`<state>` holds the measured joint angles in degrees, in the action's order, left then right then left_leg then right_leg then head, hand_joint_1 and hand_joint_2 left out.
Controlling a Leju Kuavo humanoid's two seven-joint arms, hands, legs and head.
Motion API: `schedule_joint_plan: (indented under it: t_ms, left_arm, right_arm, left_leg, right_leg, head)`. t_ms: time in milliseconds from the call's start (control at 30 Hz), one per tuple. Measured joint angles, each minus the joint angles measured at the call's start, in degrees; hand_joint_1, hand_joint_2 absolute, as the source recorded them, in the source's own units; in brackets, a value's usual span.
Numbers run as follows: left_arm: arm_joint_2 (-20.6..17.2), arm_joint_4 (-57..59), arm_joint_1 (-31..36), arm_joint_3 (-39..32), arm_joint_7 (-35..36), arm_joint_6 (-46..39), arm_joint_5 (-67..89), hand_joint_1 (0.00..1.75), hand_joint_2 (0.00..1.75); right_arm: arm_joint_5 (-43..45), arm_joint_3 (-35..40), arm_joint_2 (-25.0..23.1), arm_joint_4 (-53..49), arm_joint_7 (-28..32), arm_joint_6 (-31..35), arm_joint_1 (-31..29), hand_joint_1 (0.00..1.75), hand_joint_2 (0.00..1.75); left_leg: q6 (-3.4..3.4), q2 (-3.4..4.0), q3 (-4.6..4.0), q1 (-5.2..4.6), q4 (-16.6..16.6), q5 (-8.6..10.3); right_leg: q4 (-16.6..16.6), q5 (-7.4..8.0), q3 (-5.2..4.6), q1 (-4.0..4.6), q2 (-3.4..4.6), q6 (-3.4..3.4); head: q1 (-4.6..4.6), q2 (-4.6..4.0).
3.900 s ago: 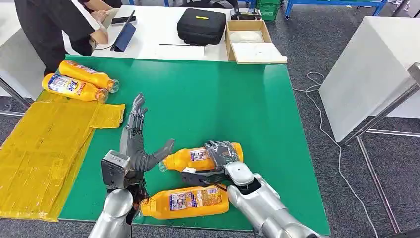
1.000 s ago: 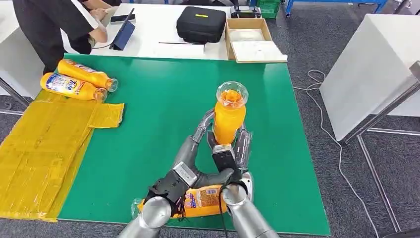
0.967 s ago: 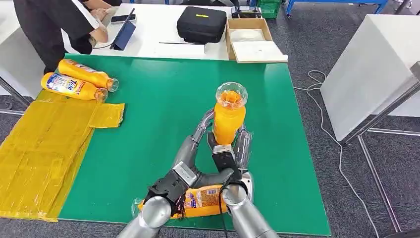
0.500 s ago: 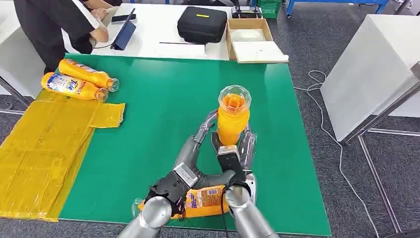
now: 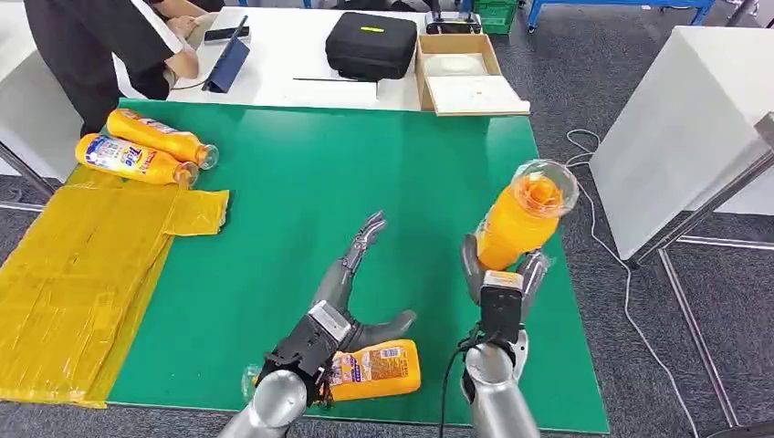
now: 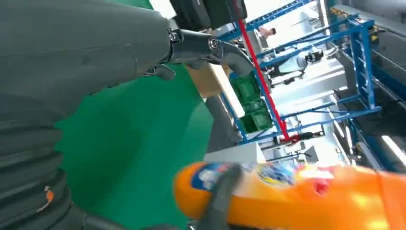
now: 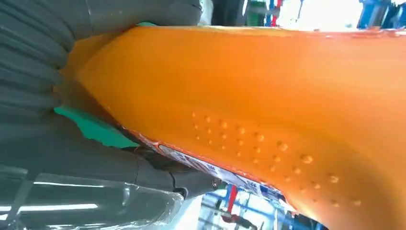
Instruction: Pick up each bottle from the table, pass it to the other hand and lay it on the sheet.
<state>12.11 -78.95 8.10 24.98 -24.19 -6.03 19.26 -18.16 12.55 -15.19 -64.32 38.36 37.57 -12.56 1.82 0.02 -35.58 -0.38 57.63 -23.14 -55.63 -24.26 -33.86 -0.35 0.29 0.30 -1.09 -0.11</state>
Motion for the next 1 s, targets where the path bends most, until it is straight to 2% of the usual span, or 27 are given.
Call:
schedule_joint_plan:
  t_ms: [467, 800, 1000]
  left_arm:
    - [-0.48, -0.46, -1.15, -1.2, -0.05, -0.41, 0.0, 0.0, 1.75]
    - [0.24, 0.19, 0.4, -1.77, -0.18, -0.2, 0.2, 0.0, 1.75]
    - [0.28, 0.59, 0.74, -1.88, -0.18, -0.2, 0.2, 0.0, 1.75]
  right_arm:
    - [0.28, -1.38, 0.75, -1.84, 0.04, -0.07, 0.06, 1.75, 1.75]
    - [-1.64, 5.46, -0.72, 2.7, -0.74, -1.62, -1.67, 1.75, 1.75]
    - [-1.62, 6.58, -0.85, 4.15, -0.96, -1.62, -2.14, 1.75, 1.75]
  left_leg:
    - [0.0, 0.0, -0.01, 0.0, 0.0, 0.0]
    - [-0.01, -0.01, 0.0, 0.01, 0.0, 0.01]
    - [0.0, -0.01, 0.0, 0.01, 0.0, 0.01]
  right_leg:
    - [-0.01, 0.0, 0.01, 0.0, 0.0, 0.0]
    - [-0.02, 0.0, 0.01, 0.01, -0.01, 0.0]
    - [-0.02, 0.0, 0.0, 0.0, -0.01, 0.0]
  head:
    - [0.0, 0.0]
    - [0.0, 0.0]
    - [0.0, 0.0]
